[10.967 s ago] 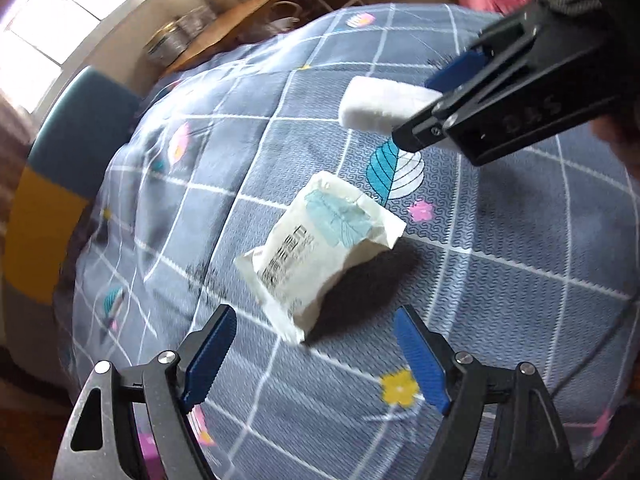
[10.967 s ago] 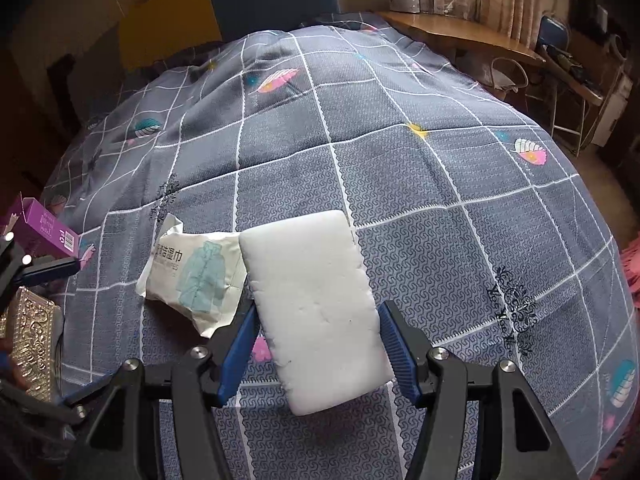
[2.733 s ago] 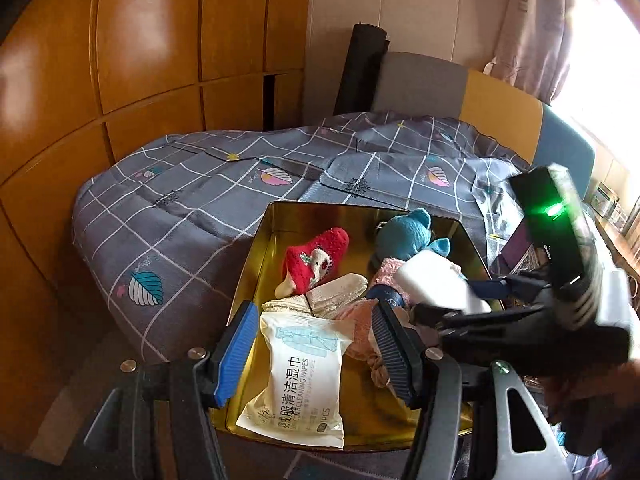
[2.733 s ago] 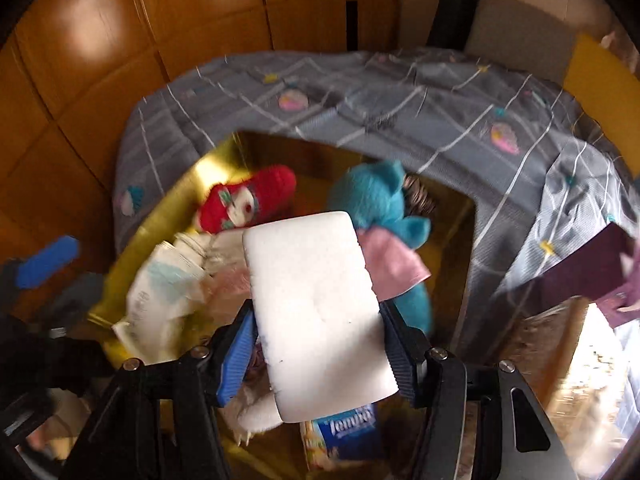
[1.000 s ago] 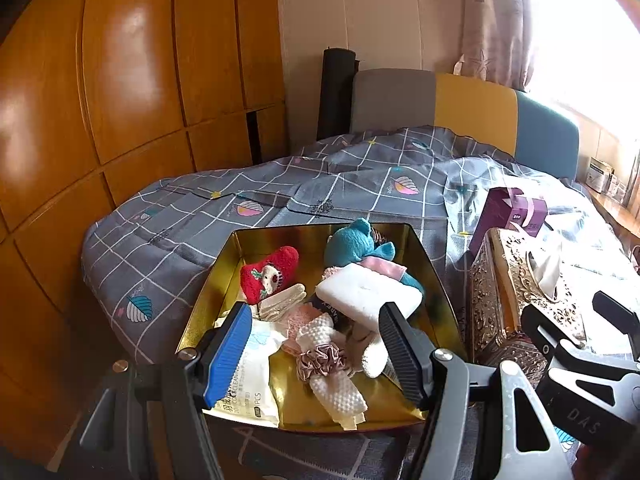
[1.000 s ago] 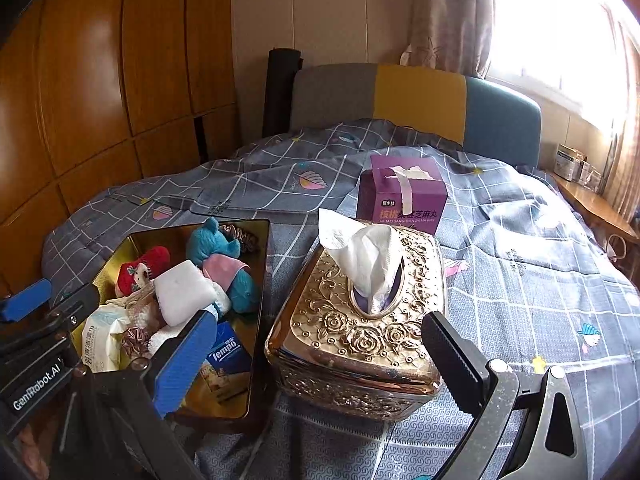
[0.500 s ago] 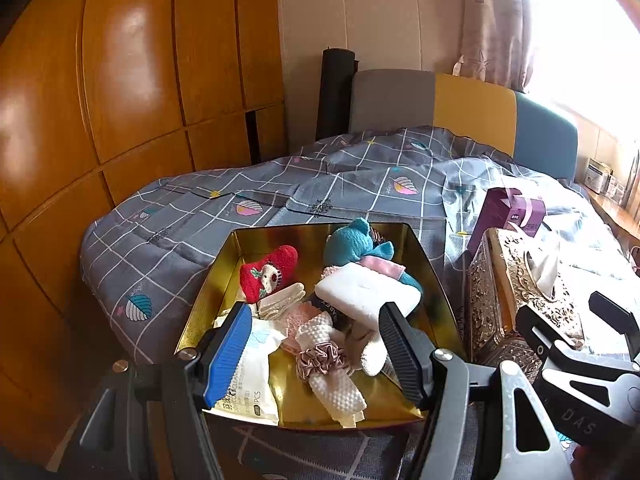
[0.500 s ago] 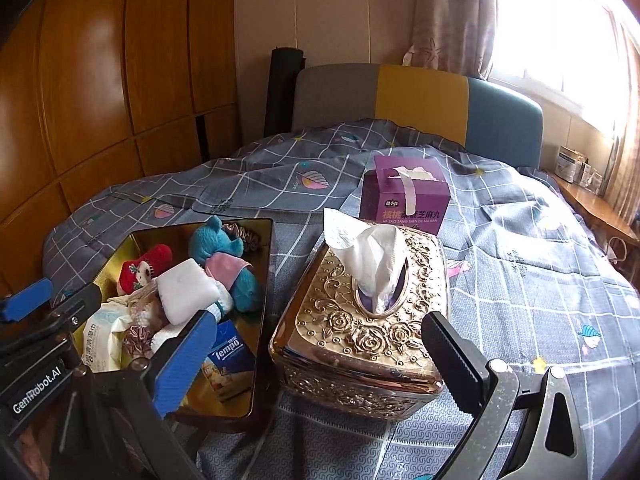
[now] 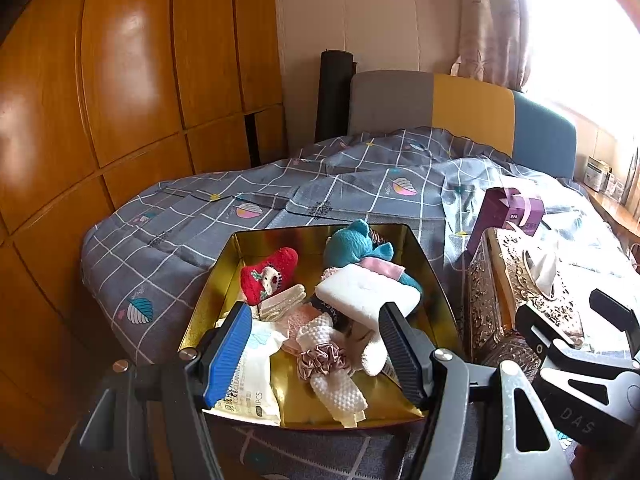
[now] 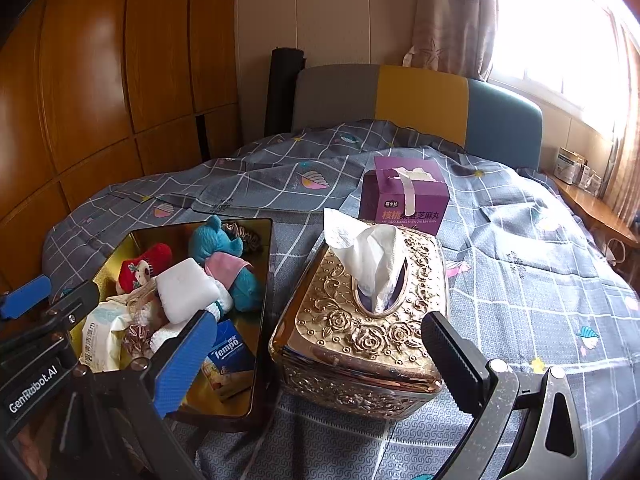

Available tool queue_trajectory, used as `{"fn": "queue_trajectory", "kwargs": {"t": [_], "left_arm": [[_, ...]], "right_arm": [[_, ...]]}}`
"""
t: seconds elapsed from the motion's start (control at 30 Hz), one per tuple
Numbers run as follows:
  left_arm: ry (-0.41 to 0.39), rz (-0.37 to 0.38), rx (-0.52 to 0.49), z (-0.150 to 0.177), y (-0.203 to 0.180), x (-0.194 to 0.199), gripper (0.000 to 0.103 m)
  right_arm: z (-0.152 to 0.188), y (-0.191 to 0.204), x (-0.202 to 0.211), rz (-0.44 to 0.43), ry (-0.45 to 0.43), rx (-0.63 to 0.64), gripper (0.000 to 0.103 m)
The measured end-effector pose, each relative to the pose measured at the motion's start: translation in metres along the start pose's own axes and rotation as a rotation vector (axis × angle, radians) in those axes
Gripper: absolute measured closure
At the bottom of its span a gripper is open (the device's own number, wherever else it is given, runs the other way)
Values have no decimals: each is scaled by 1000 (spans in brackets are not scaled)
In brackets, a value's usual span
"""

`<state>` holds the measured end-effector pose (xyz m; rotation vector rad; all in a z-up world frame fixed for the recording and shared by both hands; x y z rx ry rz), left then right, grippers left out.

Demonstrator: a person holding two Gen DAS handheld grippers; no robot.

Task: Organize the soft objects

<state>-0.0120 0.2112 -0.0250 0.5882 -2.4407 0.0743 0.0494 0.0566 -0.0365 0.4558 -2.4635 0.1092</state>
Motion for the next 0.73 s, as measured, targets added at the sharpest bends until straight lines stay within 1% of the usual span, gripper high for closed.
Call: {"fn": "queue_trajectory", "kwargs": {"t": [0.1,0.27,0.47,0.73], "left_arm": [[-5,4,-4,0,0,1,36],[14,31,4,0,-1,-1,36],[4,32,19,1,2,-1,36],[10,55,30,2,4,-3,39]], "right_arm": [[0,0,0,2,0,1,0],[0,0,1,5,-4,6,0],[1,0,1,10,-2,13,0],[-1,-1,7,16,-32,18,0]]}}
Point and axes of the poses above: each gripper's, at about its wrist camera, not at the fingertips, and x roughly against the way its jaws point, y to its left, z to its underside, the point moved 5 cm from there along -x, roughly the way its jaws point, and after that the axes turned 3 degrees about -z, right-handed, at the moved point
